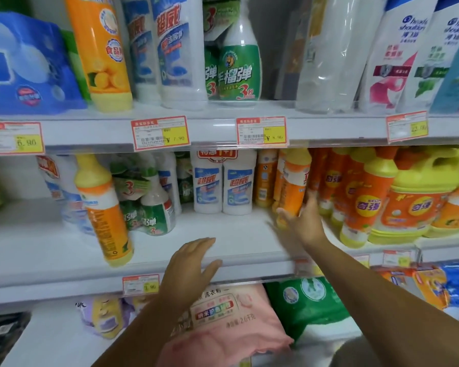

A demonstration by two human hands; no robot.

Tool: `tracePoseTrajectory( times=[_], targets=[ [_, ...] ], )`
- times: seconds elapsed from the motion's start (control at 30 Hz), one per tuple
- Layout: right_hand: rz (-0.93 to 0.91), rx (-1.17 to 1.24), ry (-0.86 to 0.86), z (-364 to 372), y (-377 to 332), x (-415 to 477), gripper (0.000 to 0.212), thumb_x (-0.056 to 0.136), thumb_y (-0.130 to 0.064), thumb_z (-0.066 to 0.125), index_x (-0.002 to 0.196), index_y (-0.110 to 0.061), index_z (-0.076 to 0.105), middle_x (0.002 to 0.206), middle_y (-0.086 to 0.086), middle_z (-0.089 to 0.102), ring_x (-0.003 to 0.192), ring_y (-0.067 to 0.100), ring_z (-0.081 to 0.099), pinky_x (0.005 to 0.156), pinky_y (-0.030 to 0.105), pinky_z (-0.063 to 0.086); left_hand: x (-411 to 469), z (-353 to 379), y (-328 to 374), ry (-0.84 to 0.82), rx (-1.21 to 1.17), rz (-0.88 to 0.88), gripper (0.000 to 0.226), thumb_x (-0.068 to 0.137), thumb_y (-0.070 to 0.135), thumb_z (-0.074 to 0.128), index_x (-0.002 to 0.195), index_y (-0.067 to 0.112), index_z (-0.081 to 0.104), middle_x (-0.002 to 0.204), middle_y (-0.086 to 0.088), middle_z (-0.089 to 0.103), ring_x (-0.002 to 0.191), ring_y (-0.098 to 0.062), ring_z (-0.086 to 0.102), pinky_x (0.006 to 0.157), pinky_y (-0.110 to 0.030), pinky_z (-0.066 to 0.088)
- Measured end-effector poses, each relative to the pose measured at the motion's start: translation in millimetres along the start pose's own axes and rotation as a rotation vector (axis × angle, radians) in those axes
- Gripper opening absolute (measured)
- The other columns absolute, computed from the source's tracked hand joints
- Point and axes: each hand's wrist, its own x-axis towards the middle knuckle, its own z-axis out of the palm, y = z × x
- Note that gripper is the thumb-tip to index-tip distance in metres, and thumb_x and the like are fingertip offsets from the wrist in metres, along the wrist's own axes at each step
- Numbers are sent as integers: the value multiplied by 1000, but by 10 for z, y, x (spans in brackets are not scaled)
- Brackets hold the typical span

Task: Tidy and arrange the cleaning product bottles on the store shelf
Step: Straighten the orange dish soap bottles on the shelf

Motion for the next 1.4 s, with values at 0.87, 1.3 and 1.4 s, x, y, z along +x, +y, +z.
tracePoseTrajectory(
  times=[0.87, 1.3, 1.4],
  targets=[
    [-448, 18, -132, 1365, -3626, -208, 88, 69, -52, 75, 137, -16, 33, 130, 6, 52, 115, 25, 55, 94, 48, 50, -579, -2089, -296, 282, 109, -88, 48, 92, 45, 50, 138, 35, 40, 144, 17, 41, 131, -6, 36, 105, -23, 32],
    [-610, 90, -218, 959, -3604, -627, 60, 78, -26, 75, 128, -17, 43, 116, -2, 59, 102, 15, 58, 88, 32, 50, -710, -1989, -213, 258, 89, -119, 50, 93, 45, 49, 140, 35, 35, 143, 16, 41, 128, -6, 37, 103, -22, 33],
    [-673, 156, -177, 607, -3628, -855, 55, 78, -21, 75, 124, -16, 45, 107, -7, 59, 94, 9, 57, 75, 13, 47, -720, -1938, -86, 257, 101, -76, 49, 93, 43, 49, 140, 32, 37, 142, 13, 43, 126, -10, 40, 99, -24, 35]
  ],
)
